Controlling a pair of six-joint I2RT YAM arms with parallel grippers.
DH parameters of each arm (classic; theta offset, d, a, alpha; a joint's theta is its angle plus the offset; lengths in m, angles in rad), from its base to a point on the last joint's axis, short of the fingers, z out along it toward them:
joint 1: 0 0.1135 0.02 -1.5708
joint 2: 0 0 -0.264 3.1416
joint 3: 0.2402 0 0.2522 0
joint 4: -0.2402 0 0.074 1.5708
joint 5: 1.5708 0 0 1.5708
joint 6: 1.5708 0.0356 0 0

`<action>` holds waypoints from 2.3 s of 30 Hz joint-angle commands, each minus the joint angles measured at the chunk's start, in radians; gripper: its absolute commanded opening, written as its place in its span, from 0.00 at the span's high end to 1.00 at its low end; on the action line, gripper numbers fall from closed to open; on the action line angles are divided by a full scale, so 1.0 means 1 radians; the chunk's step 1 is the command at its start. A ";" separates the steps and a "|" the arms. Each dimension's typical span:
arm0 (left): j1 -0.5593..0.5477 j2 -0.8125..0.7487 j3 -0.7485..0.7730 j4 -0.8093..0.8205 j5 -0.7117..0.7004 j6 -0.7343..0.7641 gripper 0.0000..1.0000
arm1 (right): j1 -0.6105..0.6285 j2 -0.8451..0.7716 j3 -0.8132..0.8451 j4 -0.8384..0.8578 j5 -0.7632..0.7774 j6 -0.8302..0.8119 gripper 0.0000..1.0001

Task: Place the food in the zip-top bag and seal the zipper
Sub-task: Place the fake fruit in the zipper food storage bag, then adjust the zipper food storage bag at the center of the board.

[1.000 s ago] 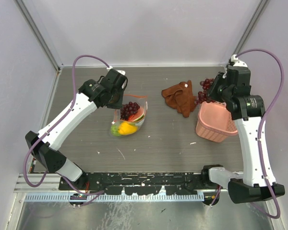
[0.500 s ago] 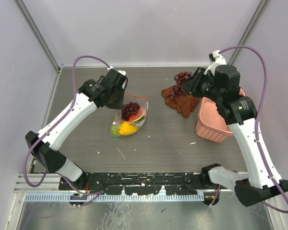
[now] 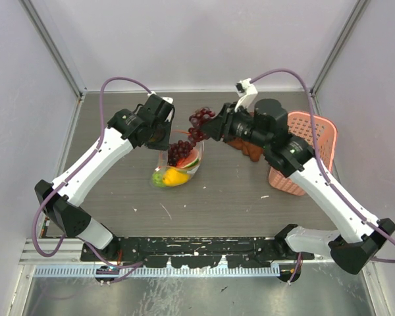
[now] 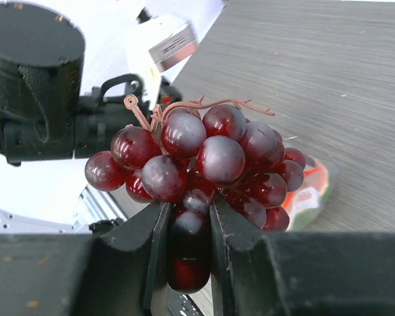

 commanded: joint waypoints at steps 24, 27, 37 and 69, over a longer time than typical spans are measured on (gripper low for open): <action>0.007 -0.043 -0.004 0.040 0.036 -0.008 1.00 | 0.227 0.166 -0.306 0.526 0.042 0.169 1.00; 0.006 -0.046 -0.003 0.039 0.032 -0.008 1.00 | 0.229 0.195 -0.305 0.518 0.068 0.179 1.00; 0.006 -0.055 -0.007 0.042 0.037 -0.006 1.00 | 0.229 0.259 -0.214 0.342 0.190 0.218 0.69; 0.006 -0.066 -0.010 0.046 0.040 -0.006 1.00 | 0.226 0.241 -0.031 -0.157 0.478 0.064 0.33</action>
